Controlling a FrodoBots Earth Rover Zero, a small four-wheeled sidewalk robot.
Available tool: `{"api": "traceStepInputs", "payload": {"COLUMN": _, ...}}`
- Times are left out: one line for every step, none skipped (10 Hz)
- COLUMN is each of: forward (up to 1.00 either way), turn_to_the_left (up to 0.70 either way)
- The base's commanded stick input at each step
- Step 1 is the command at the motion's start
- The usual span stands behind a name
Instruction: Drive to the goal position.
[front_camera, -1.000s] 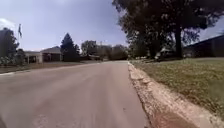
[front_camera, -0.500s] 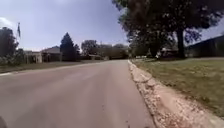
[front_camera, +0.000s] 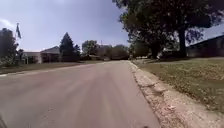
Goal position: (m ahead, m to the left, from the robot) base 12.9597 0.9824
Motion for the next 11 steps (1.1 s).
{"api": "traceStepInputs", "payload": {"forward": 0.7, "turn_to_the_left": 0.0}}
{"api": "traceStepInputs", "payload": {"forward": 0.7, "turn_to_the_left": 0.0}}
{"api": "traceStepInputs", "payload": {"forward": 0.7, "turn_to_the_left": 0.0}}
{"api": "traceStepInputs", "payload": {"forward": 0.7, "turn_to_the_left": 0.0}}
{"api": "traceStepInputs", "payload": {"forward": 0.7, "turn_to_the_left": 0.0}}
{"api": "traceStepInputs", "payload": {"forward": 0.7, "turn_to_the_left": 0.0}}
{"api": "traceStepInputs", "payload": {"forward": 0.7, "turn_to_the_left": 0.0}}
{"api": "traceStepInputs", "payload": {"forward": 0.7, "turn_to_the_left": 0.0}}
{"api": "traceStepInputs", "payload": {"forward": 0.7, "turn_to_the_left": 0.0}}
{"api": "traceStepInputs", "payload": {"forward": 0.7, "turn_to_the_left": 0.0}}
{"api": "traceStepInputs", "payload": {"forward": 0.7, "turn_to_the_left": -0.25}}
